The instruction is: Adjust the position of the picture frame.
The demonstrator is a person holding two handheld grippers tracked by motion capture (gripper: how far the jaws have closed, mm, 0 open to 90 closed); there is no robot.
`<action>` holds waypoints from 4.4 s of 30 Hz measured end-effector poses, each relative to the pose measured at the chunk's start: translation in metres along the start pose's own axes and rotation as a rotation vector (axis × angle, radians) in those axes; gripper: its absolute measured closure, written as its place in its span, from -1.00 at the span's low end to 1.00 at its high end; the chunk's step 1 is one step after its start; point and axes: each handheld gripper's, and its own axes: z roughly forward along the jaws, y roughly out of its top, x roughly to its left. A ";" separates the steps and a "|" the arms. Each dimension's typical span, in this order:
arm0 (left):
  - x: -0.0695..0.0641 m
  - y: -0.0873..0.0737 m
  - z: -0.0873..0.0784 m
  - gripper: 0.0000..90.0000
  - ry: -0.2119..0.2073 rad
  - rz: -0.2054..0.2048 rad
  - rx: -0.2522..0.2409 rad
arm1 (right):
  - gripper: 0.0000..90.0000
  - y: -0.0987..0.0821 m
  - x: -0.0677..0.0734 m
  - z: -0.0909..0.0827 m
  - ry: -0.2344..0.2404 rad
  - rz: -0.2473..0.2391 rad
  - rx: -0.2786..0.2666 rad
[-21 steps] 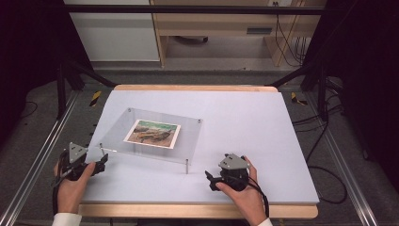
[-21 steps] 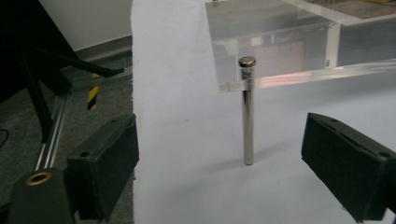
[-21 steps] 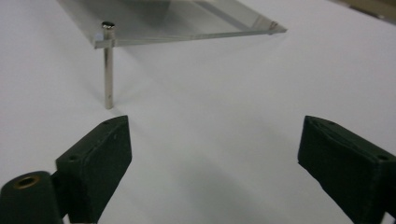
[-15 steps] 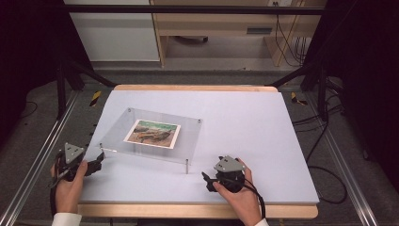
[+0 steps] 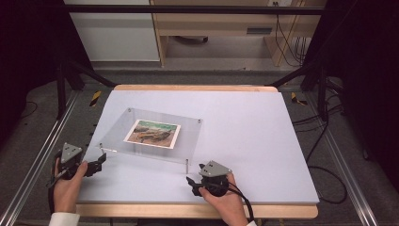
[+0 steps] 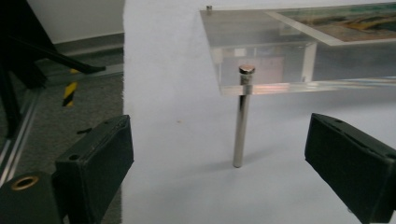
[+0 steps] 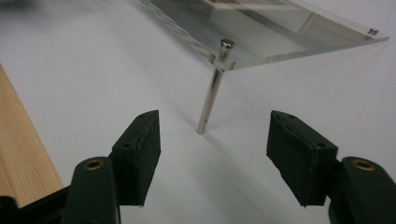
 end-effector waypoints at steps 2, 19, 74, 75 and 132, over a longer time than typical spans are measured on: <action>-0.001 0.001 0.000 -0.84 -0.041 -0.011 0.000 | -0.21 0.002 0.002 0.005 -0.002 0.018 -0.006; -0.005 0.003 0.001 -0.78 -0.097 0.037 -0.026 | 0.62 0.010 -0.011 0.035 0.054 0.118 -0.013; -0.008 0.017 0.022 0.87 -0.164 -0.063 -0.095 | 0.88 0.028 -0.032 0.036 0.015 0.239 -0.135; -0.009 0.017 0.022 0.87 -0.165 -0.064 -0.095 | 0.88 0.027 -0.033 0.036 0.018 0.236 -0.135; -0.101 0.077 -0.002 0.87 -0.206 -0.099 -0.176 | 0.85 0.050 -0.089 -0.052 -0.110 0.231 -0.199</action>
